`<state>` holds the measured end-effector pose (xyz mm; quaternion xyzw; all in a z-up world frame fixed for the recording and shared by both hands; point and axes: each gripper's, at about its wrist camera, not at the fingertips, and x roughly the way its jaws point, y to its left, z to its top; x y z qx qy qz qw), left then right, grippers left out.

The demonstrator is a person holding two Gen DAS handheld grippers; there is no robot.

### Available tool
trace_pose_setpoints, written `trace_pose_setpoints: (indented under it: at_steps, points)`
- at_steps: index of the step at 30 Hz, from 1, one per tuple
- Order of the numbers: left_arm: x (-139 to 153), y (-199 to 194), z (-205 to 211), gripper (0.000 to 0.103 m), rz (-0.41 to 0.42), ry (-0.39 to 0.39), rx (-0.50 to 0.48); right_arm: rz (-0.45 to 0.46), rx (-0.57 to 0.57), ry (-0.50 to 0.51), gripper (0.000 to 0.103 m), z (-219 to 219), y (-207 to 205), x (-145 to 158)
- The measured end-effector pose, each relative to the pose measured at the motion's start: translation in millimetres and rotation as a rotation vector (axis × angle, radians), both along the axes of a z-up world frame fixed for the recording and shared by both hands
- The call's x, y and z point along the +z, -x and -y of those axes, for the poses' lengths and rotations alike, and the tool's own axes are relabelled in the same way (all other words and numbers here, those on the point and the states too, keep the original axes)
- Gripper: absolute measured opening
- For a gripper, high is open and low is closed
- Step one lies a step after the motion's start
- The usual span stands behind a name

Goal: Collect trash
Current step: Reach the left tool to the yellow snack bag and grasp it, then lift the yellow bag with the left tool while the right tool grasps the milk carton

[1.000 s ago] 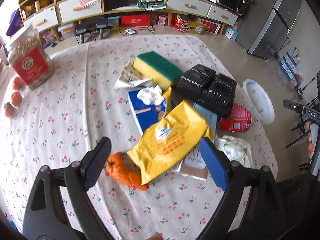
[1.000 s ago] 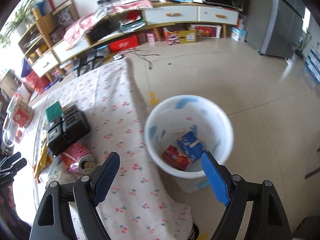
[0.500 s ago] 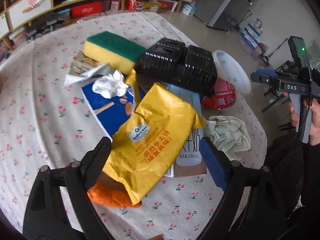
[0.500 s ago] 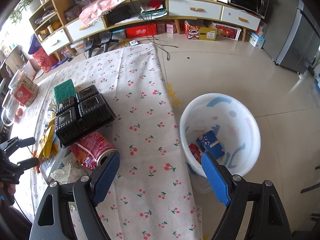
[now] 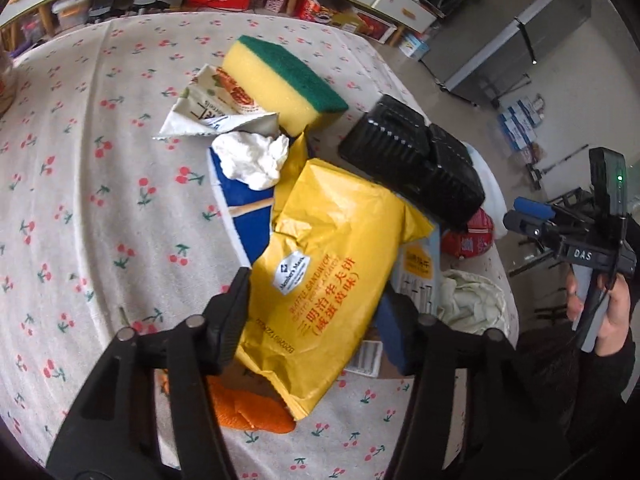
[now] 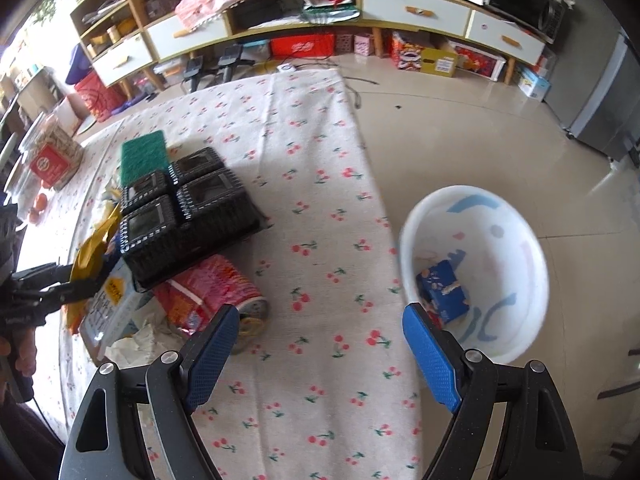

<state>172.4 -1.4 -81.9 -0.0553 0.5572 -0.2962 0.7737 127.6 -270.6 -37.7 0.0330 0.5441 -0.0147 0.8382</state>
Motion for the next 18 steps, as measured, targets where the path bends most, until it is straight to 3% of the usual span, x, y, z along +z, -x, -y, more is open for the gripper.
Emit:
trace_pose_setpoints:
  at_steps: [7, 10, 15, 18]
  points:
    - [14.9, 12.7, -5.8, 0.053, 0.042, -0.013, 0.067, -0.014, 0.034, -0.012, 0.085, -21.0, -8.9, -3.3]
    - [28.8, 22.9, -7.9, 0.053, 0.097, -0.047, 0.095, -0.002, 0.060, -0.019, 0.085, -31.7, -10.1, -0.3]
    - [35.9, 30.0, -16.2, 0.053, 0.122, -0.154, 0.192, 0.012, 0.089, -0.039, 0.085, -46.7, -18.5, 3.3]
    - [38.7, 36.5, -28.3, 0.053, 0.128, -0.179, 0.239, 0.036, 0.081, -0.053, 0.085, -52.9, -22.5, 10.1]
